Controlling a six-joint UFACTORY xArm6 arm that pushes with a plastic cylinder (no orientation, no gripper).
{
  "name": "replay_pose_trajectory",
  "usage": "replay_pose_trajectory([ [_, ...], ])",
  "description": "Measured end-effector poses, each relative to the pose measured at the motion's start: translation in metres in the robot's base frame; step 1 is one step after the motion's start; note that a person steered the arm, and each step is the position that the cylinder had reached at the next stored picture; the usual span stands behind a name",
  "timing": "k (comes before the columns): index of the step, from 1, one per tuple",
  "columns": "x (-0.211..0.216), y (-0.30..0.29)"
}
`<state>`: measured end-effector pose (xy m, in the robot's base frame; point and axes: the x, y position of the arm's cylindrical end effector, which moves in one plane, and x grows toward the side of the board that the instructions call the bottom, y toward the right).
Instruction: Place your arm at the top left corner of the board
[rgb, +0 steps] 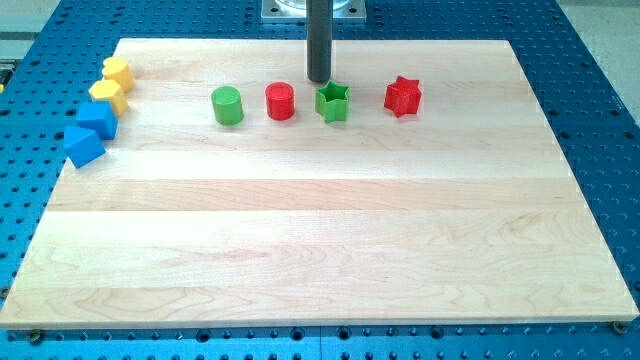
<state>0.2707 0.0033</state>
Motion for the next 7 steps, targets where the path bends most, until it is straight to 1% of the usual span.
replay_pose_trajectory([
  [2,-0.008,-0.003],
  [3,-0.043,-0.019],
  [4,-0.058,-0.043],
  [5,-0.058,-0.08],
  [6,-0.046,-0.083],
  [7,-0.044,-0.085],
])
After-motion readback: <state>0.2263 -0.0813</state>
